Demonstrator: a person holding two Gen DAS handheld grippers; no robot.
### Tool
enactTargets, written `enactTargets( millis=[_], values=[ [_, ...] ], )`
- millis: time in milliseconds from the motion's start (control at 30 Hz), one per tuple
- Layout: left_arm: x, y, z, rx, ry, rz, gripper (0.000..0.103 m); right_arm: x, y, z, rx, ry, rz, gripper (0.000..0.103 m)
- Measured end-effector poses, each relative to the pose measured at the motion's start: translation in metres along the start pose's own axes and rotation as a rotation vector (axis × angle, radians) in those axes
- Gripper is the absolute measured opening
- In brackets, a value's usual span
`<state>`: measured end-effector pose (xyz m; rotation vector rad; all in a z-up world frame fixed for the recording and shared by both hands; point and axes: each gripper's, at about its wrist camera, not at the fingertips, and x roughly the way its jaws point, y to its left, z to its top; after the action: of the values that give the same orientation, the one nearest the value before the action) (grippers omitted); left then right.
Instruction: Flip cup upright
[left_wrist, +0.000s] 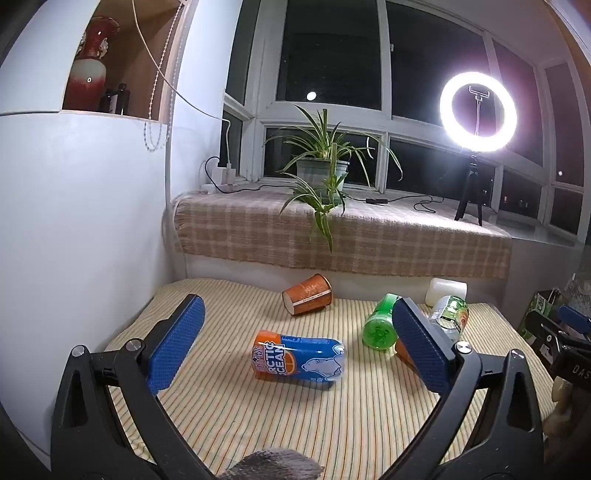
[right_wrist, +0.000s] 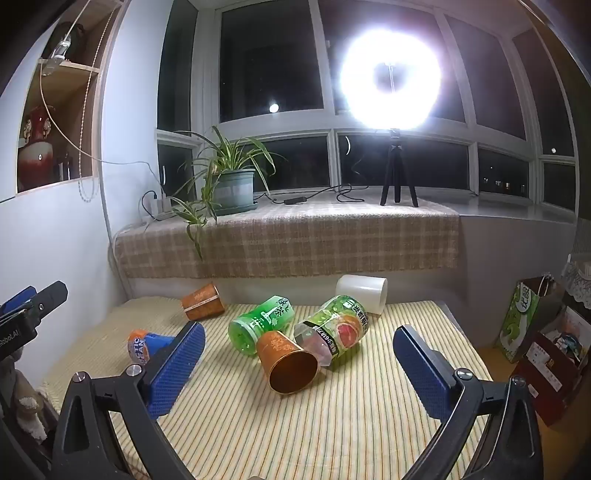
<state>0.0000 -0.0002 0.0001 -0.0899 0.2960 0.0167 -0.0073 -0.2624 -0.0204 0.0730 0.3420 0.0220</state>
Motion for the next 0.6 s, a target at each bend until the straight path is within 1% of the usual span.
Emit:
enactTargets(
  millis=[500,600],
  values=[
    [0.0000,0.0007,0.0002,0.003,0.002,0.003,0.103,0.0008,-0.0032,-0.0005,-0.003,0.002,0.002,0.103],
    [0.0000,0.0007,0.0001,0.004,0.002,0.004,0.103,0.0001,0.0028,0.0011,-0.004,0.003,0.004,0.103]
  ],
)
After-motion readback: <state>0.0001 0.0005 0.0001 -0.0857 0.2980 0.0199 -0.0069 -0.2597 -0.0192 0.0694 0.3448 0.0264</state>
